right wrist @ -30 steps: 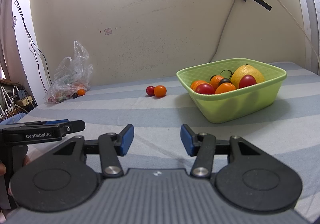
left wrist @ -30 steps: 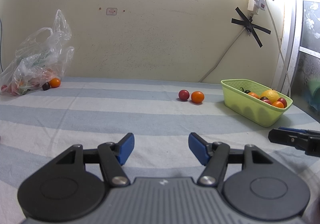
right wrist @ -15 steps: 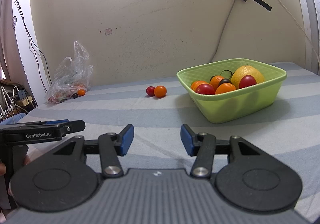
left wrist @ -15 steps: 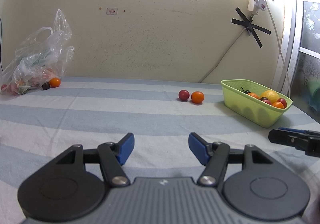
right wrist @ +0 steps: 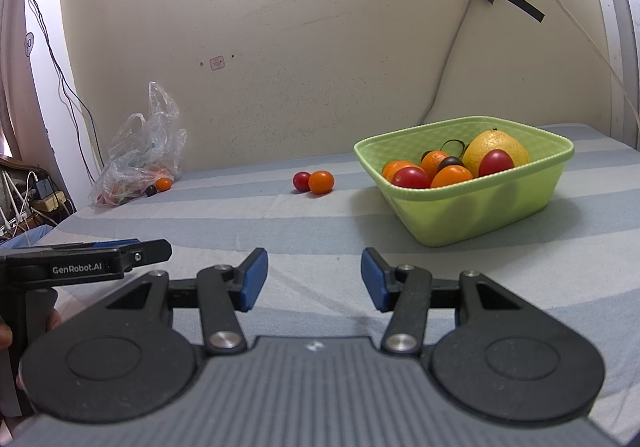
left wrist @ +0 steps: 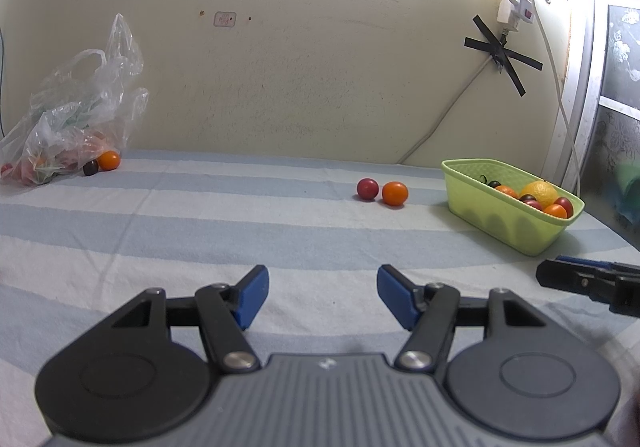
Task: Organize fruits
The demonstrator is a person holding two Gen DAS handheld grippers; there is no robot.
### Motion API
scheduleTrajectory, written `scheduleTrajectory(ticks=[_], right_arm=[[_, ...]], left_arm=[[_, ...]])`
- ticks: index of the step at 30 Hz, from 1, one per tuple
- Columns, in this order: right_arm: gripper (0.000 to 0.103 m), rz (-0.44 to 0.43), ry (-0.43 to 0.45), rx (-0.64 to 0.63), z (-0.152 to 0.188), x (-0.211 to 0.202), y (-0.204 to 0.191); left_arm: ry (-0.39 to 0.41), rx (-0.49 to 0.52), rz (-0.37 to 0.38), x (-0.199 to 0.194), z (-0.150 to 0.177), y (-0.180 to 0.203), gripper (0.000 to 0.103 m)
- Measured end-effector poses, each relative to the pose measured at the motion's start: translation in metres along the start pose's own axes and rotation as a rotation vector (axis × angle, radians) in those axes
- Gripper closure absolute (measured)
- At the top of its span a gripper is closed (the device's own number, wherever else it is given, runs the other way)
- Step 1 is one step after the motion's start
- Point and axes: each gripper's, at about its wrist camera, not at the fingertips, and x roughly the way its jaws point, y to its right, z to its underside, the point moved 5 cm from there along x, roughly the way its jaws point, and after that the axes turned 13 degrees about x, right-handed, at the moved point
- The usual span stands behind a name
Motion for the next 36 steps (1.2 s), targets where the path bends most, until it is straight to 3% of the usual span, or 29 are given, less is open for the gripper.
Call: scheduleTrajectory(ticks=[36], right_arm=[[0.049, -0.003, 0.002, -0.006, 0.0027, 0.0005, -0.0017]], left_arm=[[0.001, -0.017, 0.002, -0.0003, 0.0006, -0.0009, 0.041]])
